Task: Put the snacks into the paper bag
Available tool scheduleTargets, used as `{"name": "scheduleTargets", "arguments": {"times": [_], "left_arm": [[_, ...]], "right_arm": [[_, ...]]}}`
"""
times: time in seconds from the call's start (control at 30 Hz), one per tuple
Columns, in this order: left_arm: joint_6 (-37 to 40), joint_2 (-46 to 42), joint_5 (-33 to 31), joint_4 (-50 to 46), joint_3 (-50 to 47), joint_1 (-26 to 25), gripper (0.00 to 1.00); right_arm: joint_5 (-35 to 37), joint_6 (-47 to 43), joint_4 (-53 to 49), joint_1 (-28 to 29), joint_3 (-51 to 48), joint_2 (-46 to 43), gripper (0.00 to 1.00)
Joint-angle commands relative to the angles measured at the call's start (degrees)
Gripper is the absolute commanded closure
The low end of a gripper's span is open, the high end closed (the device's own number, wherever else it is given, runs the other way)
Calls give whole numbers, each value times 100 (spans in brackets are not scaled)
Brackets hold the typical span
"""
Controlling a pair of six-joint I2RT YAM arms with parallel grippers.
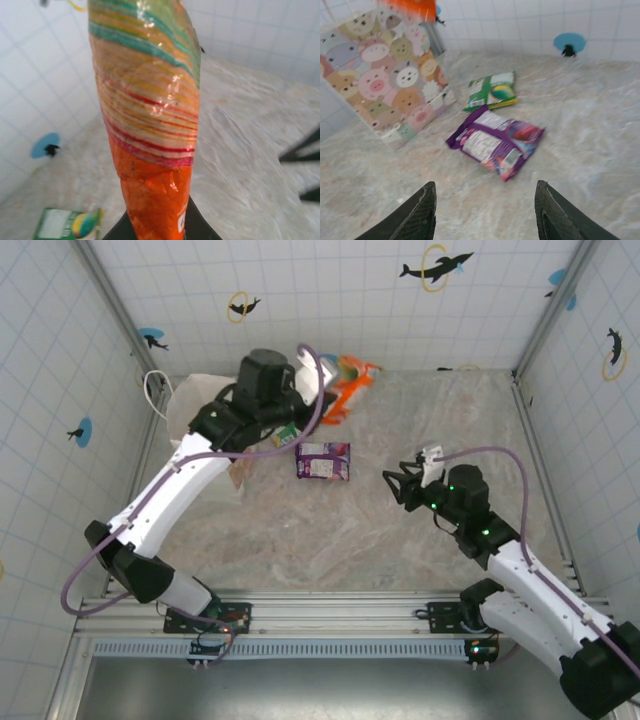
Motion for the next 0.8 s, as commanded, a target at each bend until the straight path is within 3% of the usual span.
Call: {"name": "scheduleTargets", "arguments": {"times": [0.0, 0.23, 0.47, 0.77], "left_arm": [[-280, 53, -625, -46, 662, 338, 100], [-360, 44, -1276, 363, 1146, 1135, 100], [-701, -369, -1823, 952, 649, 2016, 100], [-854, -393, -2413, -903, 604, 2686, 99]], "right_arm": [[451, 176, 389, 449, 40, 235, 46], [534, 52, 416, 1006, 288, 859, 47], [582, -3, 437, 1265, 463, 1257, 47], [564, -1, 172, 1353, 618, 1452, 47]]}}
